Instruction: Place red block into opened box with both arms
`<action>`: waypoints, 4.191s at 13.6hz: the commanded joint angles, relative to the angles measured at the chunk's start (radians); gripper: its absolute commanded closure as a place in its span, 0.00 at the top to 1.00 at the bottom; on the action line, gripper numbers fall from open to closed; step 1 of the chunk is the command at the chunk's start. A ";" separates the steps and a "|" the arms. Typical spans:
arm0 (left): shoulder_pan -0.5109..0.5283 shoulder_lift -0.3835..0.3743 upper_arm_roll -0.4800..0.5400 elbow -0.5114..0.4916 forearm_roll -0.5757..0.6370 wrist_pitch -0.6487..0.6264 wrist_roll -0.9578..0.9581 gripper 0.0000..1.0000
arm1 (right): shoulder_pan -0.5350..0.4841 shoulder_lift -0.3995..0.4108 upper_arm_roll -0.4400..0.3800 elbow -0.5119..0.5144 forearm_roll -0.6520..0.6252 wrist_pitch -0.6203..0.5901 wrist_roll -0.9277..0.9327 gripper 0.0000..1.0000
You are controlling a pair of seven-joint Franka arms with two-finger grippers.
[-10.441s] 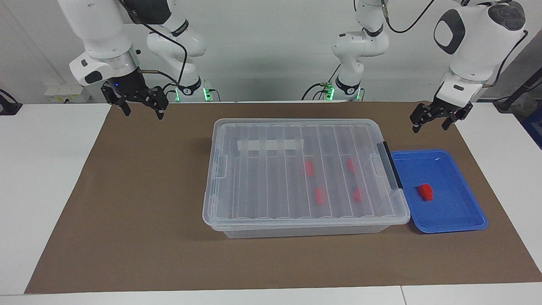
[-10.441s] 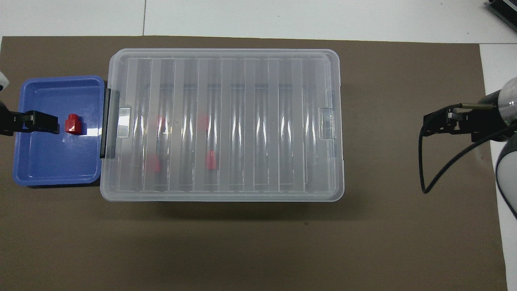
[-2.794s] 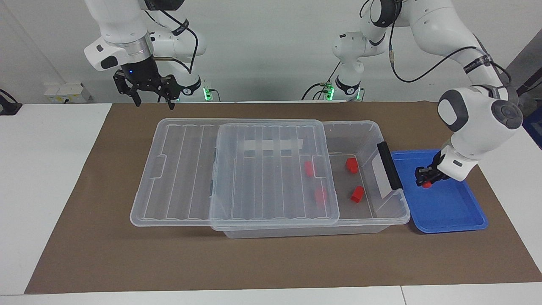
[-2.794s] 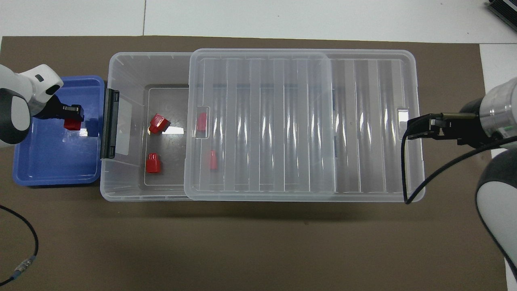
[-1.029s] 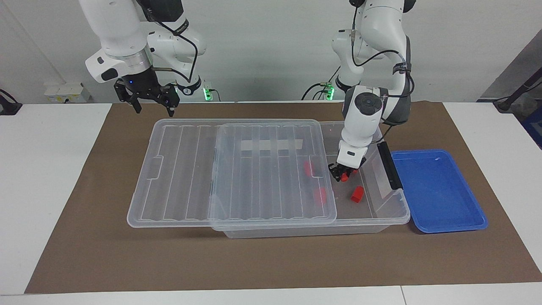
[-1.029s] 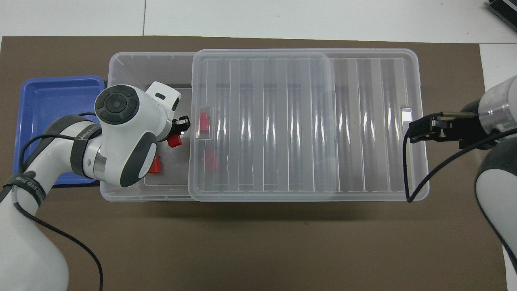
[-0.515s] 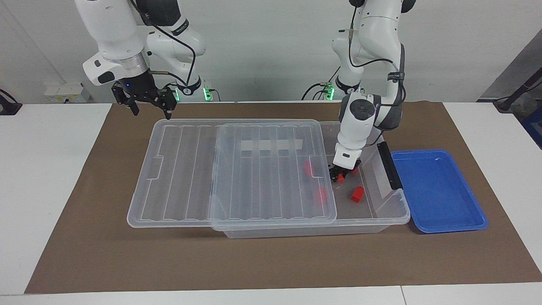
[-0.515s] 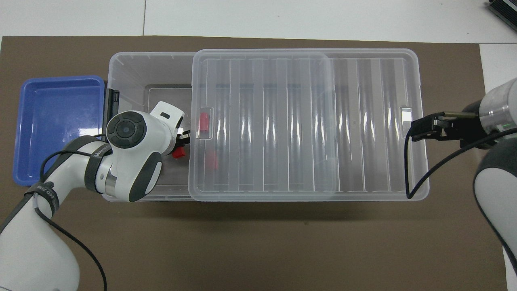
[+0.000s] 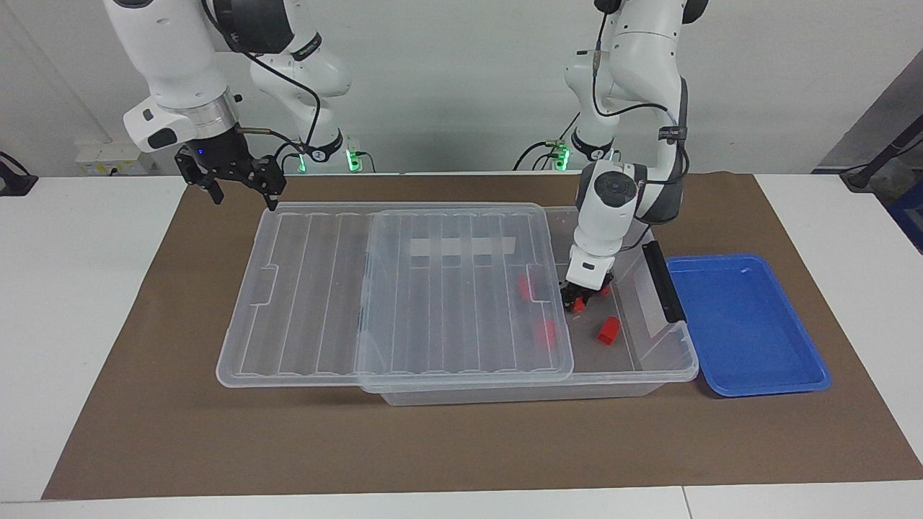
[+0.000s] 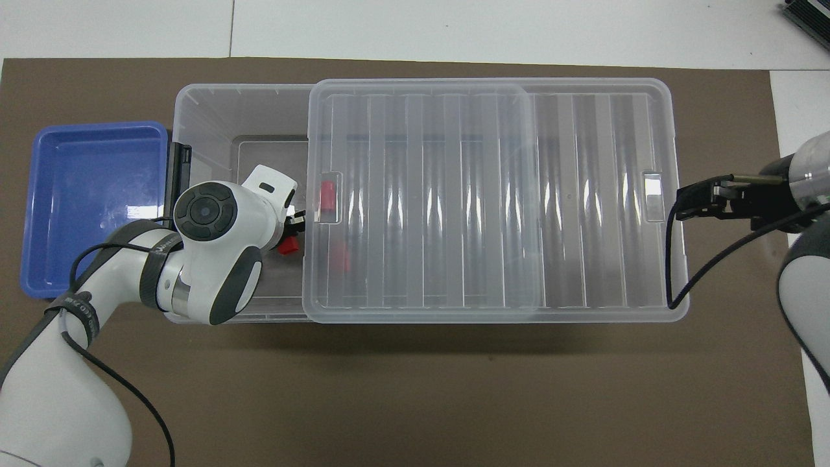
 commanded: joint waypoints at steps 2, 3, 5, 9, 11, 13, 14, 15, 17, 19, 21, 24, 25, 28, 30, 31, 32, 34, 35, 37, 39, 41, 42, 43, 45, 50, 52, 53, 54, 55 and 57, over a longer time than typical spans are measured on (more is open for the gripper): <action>-0.001 0.001 0.004 -0.020 0.017 0.038 -0.012 0.00 | -0.049 -0.032 0.004 -0.083 0.008 0.101 -0.061 0.96; -0.002 0.002 0.004 -0.022 0.017 0.042 -0.012 0.00 | -0.057 -0.032 0.004 -0.098 0.008 0.121 -0.069 0.91; -0.002 0.004 0.004 -0.022 0.017 0.046 -0.012 0.04 | -0.086 -0.032 0.004 -0.133 0.008 0.168 -0.095 0.86; -0.002 0.004 0.004 -0.020 0.017 0.039 -0.012 0.79 | -0.132 -0.032 0.002 -0.218 0.006 0.292 -0.141 0.68; -0.004 0.002 0.004 -0.008 0.017 0.020 -0.010 1.00 | -0.135 -0.023 0.002 -0.235 0.008 0.317 -0.140 0.66; -0.004 -0.010 0.004 0.048 0.017 -0.070 -0.010 1.00 | -0.161 -0.016 0.002 -0.268 0.006 0.381 -0.141 0.52; -0.004 -0.014 0.002 0.096 0.017 -0.142 -0.009 1.00 | -0.162 -0.015 0.002 -0.291 0.006 0.424 -0.140 0.36; -0.002 -0.016 0.001 0.148 0.017 -0.210 -0.009 1.00 | -0.164 -0.010 0.002 -0.304 0.006 0.458 -0.138 0.10; -0.002 -0.027 0.001 0.234 0.017 -0.339 -0.004 1.00 | -0.169 0.010 0.002 -0.307 0.006 0.501 -0.140 0.00; 0.002 -0.063 0.001 0.279 0.017 -0.428 0.007 1.00 | -0.170 0.026 0.002 -0.307 0.006 0.508 -0.143 0.00; 0.008 -0.112 0.004 0.300 0.017 -0.500 0.062 1.00 | -0.173 0.037 0.002 -0.307 0.006 0.521 -0.169 0.00; 0.072 -0.142 0.018 0.404 0.018 -0.673 0.277 1.00 | -0.162 0.042 0.002 -0.307 0.006 0.524 -0.172 0.00; 0.138 -0.151 0.018 0.431 0.017 -0.712 0.416 1.00 | -0.159 0.042 0.002 -0.308 0.006 0.524 -0.172 0.00; 0.313 -0.177 0.018 0.431 0.008 -0.718 0.688 1.00 | -0.143 0.043 0.005 -0.310 0.006 0.521 -0.164 0.00; 0.382 -0.186 0.018 0.423 0.004 -0.706 0.813 1.00 | -0.136 0.054 0.005 -0.310 0.006 0.521 -0.161 0.00; 0.380 -0.189 0.018 0.406 0.004 -0.689 0.823 1.00 | -0.132 0.056 0.005 -0.310 0.006 0.523 -0.161 0.00; 0.372 -0.208 0.018 0.376 0.004 -0.668 0.815 1.00 | -0.117 0.056 0.005 -0.310 0.006 0.521 -0.161 0.00; 0.370 -0.214 0.016 0.377 0.004 -0.659 0.812 1.00 | -0.103 0.056 0.007 -0.310 0.006 0.517 -0.163 0.00; 0.379 -0.218 0.018 0.379 0.004 -0.662 0.811 1.00 | -0.089 0.056 0.010 -0.310 0.006 0.511 -0.163 0.00; 0.392 -0.235 0.016 0.377 0.004 -0.663 0.815 1.00 | -0.064 0.054 0.010 -0.310 0.006 0.494 -0.163 0.00; 0.395 -0.270 0.016 0.379 0.007 -0.678 0.812 1.00 | -0.035 0.051 0.011 -0.310 0.008 0.474 -0.164 0.00; 0.401 -0.277 0.018 0.398 -0.006 -0.703 0.806 1.00 | 0.000 0.050 0.011 -0.310 0.024 0.460 -0.163 0.00; 0.396 -0.275 0.016 0.399 -0.009 -0.708 0.804 1.00 | 0.011 0.050 0.011 -0.310 0.037 0.460 -0.163 0.00; 0.395 -0.272 0.005 0.402 -0.009 -0.715 0.801 1.00 | 0.026 0.048 0.011 -0.310 0.047 0.460 -0.163 0.00; 0.398 -0.195 0.025 0.441 -0.026 -0.741 0.797 1.00 | 0.072 0.048 0.011 -0.310 0.049 0.462 -0.161 0.00; 0.332 -0.131 0.073 0.550 -0.046 -0.827 0.791 1.00 | 0.160 0.040 0.011 -0.312 0.049 0.435 -0.152 0.00; 0.323 -0.134 0.068 0.553 -0.045 -0.814 0.794 1.00 | 0.186 0.040 0.011 -0.312 0.049 0.435 -0.150 0.00; 0.321 -0.136 0.062 0.555 -0.043 -0.807 0.794 1.00 | 0.189 0.039 0.011 -0.313 0.049 0.437 -0.152 0.00; 0.321 -0.151 0.059 0.552 -0.043 -0.807 0.794 1.00 | 0.204 0.039 0.011 -0.315 0.049 0.438 -0.152 0.00; 0.324 -0.159 0.062 0.550 -0.043 -0.812 0.794 1.00 | 0.213 0.037 0.011 -0.315 0.049 0.440 -0.152 0.00; 0.340 -0.180 0.067 0.550 -0.043 -0.812 0.794 1.00 | 0.227 0.039 0.011 -0.315 0.049 0.448 -0.150 0.00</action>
